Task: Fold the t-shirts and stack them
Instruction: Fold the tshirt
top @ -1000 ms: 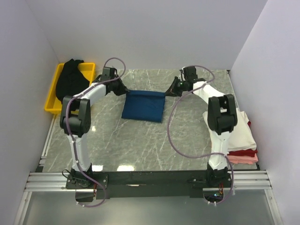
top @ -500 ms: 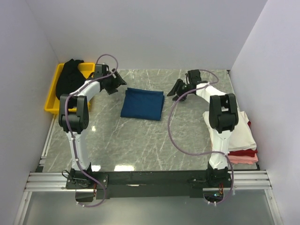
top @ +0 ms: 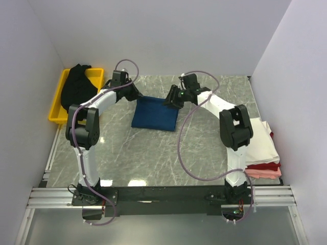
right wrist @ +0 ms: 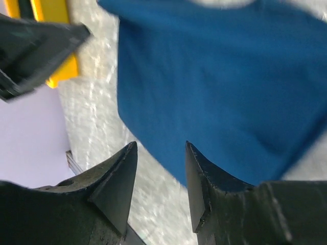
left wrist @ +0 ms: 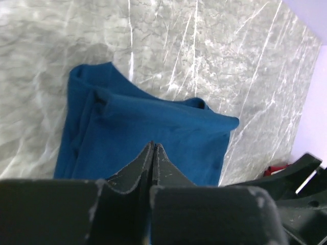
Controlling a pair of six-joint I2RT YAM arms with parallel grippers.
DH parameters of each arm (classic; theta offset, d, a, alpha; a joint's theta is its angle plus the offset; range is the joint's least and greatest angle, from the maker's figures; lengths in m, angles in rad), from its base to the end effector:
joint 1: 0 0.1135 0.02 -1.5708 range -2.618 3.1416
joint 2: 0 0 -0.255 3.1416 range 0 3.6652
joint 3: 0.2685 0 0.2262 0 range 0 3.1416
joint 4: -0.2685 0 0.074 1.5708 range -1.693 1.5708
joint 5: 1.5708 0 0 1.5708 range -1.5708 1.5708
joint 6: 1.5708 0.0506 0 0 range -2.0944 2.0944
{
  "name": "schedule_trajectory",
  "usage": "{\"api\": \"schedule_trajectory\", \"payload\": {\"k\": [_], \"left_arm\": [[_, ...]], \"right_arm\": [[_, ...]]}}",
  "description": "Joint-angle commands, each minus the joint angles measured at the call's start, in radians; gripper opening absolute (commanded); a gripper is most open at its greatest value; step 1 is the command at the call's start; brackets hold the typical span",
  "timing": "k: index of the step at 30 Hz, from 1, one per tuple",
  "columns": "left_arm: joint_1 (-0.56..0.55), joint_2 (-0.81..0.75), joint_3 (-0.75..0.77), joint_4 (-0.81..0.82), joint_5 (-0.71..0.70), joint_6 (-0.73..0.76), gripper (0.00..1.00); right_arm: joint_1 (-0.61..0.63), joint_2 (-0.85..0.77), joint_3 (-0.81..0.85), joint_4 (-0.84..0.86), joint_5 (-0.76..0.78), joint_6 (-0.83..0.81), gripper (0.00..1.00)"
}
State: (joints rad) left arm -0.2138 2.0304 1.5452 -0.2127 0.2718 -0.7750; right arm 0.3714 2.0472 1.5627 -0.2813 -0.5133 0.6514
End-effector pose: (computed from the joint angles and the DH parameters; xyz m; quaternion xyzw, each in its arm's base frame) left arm 0.4350 -0.1083 0.2145 -0.1936 0.8786 -0.3068 0.3104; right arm 0.4038 0.1839 0.2098 0.0257 0.8951 0.3891 0.2161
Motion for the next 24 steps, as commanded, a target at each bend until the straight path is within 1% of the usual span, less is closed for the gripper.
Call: {"api": "schedule_trajectory", "payload": {"k": [1, 3, 5, 6, 7, 8, 10, 15, 19, 21, 23, 24], "left_arm": [[0.002, 0.069, 0.084, 0.027, 0.029, 0.000, 0.06], [0.002, 0.128, 0.121, 0.026, 0.035, 0.005, 0.08], [0.005, 0.175, 0.191, 0.007, 0.032, 0.005, 0.11], [0.008, 0.226, 0.217, -0.004, 0.036, 0.003, 0.12], [0.014, 0.250, 0.264, -0.010, 0.046, 0.003, 0.14], [0.017, 0.298, 0.286, -0.026, 0.052, -0.006, 0.15], [0.028, 0.333, 0.328, -0.040, 0.053, -0.015, 0.15], [0.037, 0.372, 0.323, -0.042, 0.060, -0.026, 0.14], [0.047, 0.349, 0.306, -0.034, 0.063, -0.020, 0.14], [0.051, 0.320, 0.309, -0.046, 0.053, -0.015, 0.15], [0.054, 0.282, 0.309, -0.054, 0.041, 0.003, 0.18], [0.059, 0.269, 0.309, -0.065, 0.034, 0.011, 0.21]], "right_arm": [[-0.023, 0.117, 0.118, 0.042, -0.031, 0.033, 0.49], [-0.035, 0.169, 0.195, 0.040, -0.053, 0.043, 0.49], [-0.048, 0.247, 0.236, 0.063, -0.071, 0.085, 0.48], [-0.058, 0.270, 0.270, 0.077, -0.105, 0.103, 0.49], [-0.072, 0.319, 0.283, 0.093, -0.120, 0.147, 0.48], [-0.081, 0.343, 0.293, 0.114, -0.135, 0.168, 0.48], [-0.098, 0.385, 0.316, 0.128, -0.166, 0.207, 0.48], [-0.121, 0.383, 0.261, 0.197, -0.191, 0.246, 0.48], [-0.141, 0.347, 0.214, 0.247, -0.226, 0.272, 0.48], [-0.152, 0.309, 0.195, 0.245, -0.228, 0.263, 0.49], [-0.169, 0.275, 0.171, 0.217, -0.217, 0.237, 0.49], [-0.176, 0.233, 0.154, 0.217, -0.209, 0.231, 0.50]]}}
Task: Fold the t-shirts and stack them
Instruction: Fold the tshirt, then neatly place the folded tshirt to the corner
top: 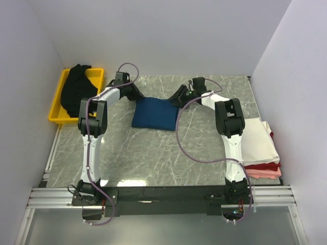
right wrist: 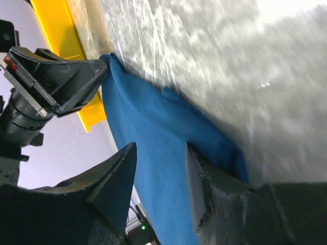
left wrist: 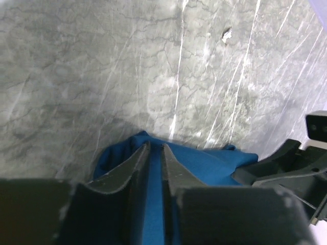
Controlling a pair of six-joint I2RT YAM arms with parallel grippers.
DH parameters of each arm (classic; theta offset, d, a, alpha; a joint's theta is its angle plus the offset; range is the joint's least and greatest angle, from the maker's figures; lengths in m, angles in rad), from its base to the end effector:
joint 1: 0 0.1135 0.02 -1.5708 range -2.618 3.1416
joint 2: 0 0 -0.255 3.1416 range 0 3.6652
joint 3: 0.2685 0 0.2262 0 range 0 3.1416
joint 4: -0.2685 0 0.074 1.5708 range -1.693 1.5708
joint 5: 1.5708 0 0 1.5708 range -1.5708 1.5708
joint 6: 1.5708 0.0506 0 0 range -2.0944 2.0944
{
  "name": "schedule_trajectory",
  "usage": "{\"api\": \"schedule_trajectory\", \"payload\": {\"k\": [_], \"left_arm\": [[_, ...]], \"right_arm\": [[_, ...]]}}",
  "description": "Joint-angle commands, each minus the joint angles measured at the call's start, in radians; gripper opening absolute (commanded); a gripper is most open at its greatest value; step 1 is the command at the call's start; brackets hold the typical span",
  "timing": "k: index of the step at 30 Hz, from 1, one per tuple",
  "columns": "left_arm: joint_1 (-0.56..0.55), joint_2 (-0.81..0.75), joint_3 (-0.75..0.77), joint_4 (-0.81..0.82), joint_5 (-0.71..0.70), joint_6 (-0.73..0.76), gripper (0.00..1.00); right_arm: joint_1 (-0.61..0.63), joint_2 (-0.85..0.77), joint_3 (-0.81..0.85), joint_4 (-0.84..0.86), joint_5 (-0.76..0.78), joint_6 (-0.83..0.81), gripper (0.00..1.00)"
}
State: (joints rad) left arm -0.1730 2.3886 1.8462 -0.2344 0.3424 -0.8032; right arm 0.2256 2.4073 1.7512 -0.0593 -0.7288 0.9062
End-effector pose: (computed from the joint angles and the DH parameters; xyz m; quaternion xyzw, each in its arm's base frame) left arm 0.5000 -0.1046 0.1414 -0.2190 0.8844 -0.3174 0.2628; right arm 0.4828 0.1454 0.1256 0.1444 0.8508 0.4815 0.1533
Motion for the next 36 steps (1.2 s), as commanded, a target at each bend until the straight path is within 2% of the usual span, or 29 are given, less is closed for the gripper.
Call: {"api": "schedule_trajectory", "payload": {"k": [1, 6, 8, 13, 19, 23, 28, 36], "left_arm": [[0.020, -0.103, 0.008, -0.046, -0.039, 0.048, 0.23], [0.024, -0.187, -0.004, -0.089, -0.074, 0.088, 0.38], [0.020, -0.224, -0.030, -0.106, -0.072, 0.102, 0.40], [-0.026, -0.356, -0.149, -0.097, -0.105, 0.101, 0.40], [-0.190, -0.473, -0.376, 0.006, -0.106, 0.044, 0.36], [-0.313, -0.471, -0.473, 0.087, -0.088, -0.023, 0.32], [-0.413, -0.407, -0.450, 0.089, -0.103, -0.042, 0.32], [-0.456, -0.324, -0.415, 0.053, -0.129, -0.042, 0.32]], "right_arm": [[-0.035, -0.151, -0.056, -0.004, 0.014, -0.039, 0.51], [-0.063, -0.287, -0.156, -0.053, 0.086, -0.118, 0.55], [-0.063, -0.332, -0.209, -0.063, 0.107, -0.136, 0.57], [-0.062, -0.381, -0.341, -0.030, 0.114, -0.156, 0.58], [-0.052, -0.404, -0.429, -0.002, 0.135, -0.187, 0.60], [-0.026, -0.402, -0.452, -0.008, 0.175, -0.214, 0.62], [0.003, -0.376, -0.469, 0.016, 0.207, -0.207, 0.63], [0.055, -0.333, -0.429, -0.025, 0.316, -0.214, 0.64]]}}
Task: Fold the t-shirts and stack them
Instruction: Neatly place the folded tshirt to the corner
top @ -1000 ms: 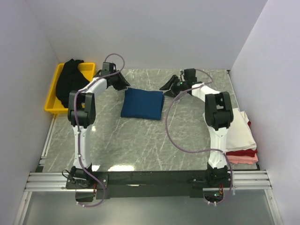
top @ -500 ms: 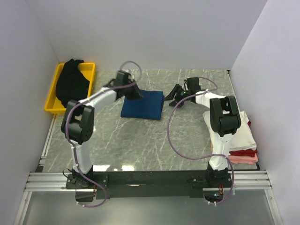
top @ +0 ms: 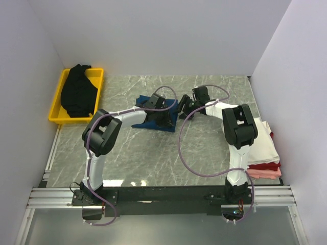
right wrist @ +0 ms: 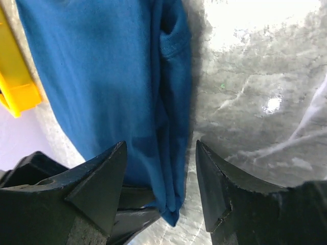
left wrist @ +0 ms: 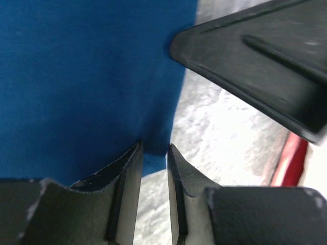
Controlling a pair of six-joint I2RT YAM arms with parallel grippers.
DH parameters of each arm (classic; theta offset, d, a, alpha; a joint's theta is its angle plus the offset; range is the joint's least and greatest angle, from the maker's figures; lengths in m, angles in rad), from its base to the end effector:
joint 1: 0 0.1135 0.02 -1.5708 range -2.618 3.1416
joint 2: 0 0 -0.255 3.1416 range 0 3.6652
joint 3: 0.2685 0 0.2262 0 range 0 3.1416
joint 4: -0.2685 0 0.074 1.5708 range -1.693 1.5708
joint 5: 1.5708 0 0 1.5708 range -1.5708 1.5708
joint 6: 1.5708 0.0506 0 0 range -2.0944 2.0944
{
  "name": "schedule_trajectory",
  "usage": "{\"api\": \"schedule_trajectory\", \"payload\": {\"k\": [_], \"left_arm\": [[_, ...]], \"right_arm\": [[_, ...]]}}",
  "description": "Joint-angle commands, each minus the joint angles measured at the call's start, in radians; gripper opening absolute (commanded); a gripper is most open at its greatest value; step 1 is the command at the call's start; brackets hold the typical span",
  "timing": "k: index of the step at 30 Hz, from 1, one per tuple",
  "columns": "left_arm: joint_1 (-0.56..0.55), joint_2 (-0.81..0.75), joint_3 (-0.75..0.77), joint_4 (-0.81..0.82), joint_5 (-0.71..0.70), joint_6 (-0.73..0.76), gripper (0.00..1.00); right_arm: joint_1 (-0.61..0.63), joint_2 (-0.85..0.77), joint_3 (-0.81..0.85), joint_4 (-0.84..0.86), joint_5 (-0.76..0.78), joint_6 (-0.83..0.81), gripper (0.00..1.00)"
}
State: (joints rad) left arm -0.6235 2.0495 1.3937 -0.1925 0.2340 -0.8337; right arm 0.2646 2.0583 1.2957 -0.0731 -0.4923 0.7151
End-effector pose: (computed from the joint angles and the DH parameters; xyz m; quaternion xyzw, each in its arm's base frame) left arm 0.3409 -0.2597 0.1620 -0.0564 0.9283 -0.3152 0.1892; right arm 0.3973 0.1324 0.1436 0.1168 0.9018 0.3646 0.2005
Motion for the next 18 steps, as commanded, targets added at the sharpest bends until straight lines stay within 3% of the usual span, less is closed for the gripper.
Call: {"api": "schedule_trajectory", "payload": {"k": [1, 12, 18], "left_arm": [[-0.008, 0.015, 0.033, 0.013, -0.021, -0.010, 0.31], [-0.016, -0.021, 0.013, 0.011, -0.016, -0.008, 0.31], [-0.021, -0.080, 0.024, -0.021, -0.027, -0.007, 0.31]], "right_arm": [[0.021, 0.025, 0.031, -0.016, 0.089, -0.023, 0.64], [0.079, 0.088, 0.099, -0.076, 0.179, -0.003, 0.57], [0.090, 0.102, 0.122, -0.125, 0.247, 0.018, 0.35]]}}
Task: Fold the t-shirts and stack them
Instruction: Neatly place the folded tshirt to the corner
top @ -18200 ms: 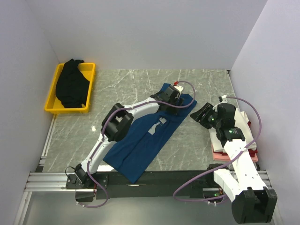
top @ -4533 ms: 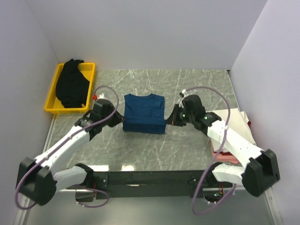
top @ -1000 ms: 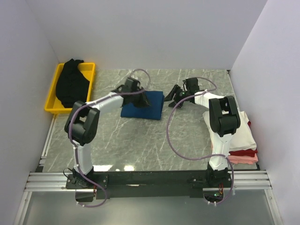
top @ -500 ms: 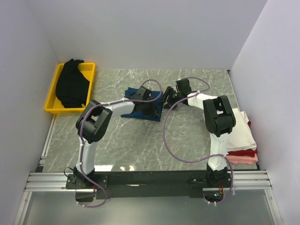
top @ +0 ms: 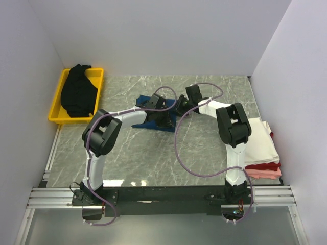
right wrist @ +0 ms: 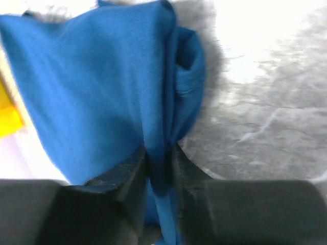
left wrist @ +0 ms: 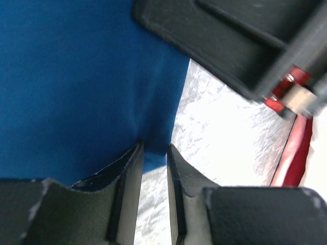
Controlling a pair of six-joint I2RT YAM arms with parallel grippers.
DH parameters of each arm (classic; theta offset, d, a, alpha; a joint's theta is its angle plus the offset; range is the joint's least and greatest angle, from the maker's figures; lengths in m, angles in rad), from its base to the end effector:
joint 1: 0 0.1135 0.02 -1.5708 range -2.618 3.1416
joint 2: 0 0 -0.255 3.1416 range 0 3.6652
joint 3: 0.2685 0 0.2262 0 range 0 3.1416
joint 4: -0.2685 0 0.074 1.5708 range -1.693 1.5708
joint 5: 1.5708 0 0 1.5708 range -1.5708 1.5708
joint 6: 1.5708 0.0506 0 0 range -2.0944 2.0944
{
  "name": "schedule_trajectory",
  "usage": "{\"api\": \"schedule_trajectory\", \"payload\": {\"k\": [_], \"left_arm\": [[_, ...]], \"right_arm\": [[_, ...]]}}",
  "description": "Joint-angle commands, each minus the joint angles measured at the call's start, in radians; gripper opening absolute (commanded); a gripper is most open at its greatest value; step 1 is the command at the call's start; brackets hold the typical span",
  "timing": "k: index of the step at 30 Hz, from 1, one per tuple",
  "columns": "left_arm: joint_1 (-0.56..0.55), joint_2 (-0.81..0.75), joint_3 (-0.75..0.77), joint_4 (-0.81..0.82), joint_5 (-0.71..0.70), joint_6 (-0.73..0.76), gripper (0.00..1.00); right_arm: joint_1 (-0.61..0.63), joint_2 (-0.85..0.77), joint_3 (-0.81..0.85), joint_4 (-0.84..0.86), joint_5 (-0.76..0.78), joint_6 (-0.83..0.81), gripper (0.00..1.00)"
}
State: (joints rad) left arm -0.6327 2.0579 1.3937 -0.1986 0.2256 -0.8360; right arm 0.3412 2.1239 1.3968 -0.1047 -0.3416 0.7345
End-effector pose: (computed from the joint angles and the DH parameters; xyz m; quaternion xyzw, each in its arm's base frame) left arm 0.3387 -0.2624 0.1580 -0.0558 0.9312 -0.3092 0.1849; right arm 0.4078 0.1628 0.1404 0.1194 0.9132 0.3184 0.2245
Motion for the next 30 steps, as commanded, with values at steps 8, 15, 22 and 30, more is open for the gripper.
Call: {"api": "schedule_trajectory", "payload": {"k": [8, 15, 22, 30], "left_arm": [[-0.013, -0.249, 0.025, -0.081, -0.057, 0.020, 0.31], [-0.012, -0.404, -0.038, -0.111, -0.077, 0.040, 0.31], [0.005, -0.499, -0.093, -0.134, -0.085, 0.064, 0.31], [0.019, -0.564, -0.139, -0.128, -0.071, 0.069, 0.31]], "right_arm": [[0.021, 0.010, 0.039, -0.141, 0.162, -0.007, 0.00], [0.018, -0.027, 0.050, -0.227, 0.258, -0.007, 0.00], [0.005, -0.093, 0.039, -0.352, 0.441, 0.060, 0.00], [-0.016, -0.088, 0.177, -0.619, 0.662, 0.132, 0.00]]}}
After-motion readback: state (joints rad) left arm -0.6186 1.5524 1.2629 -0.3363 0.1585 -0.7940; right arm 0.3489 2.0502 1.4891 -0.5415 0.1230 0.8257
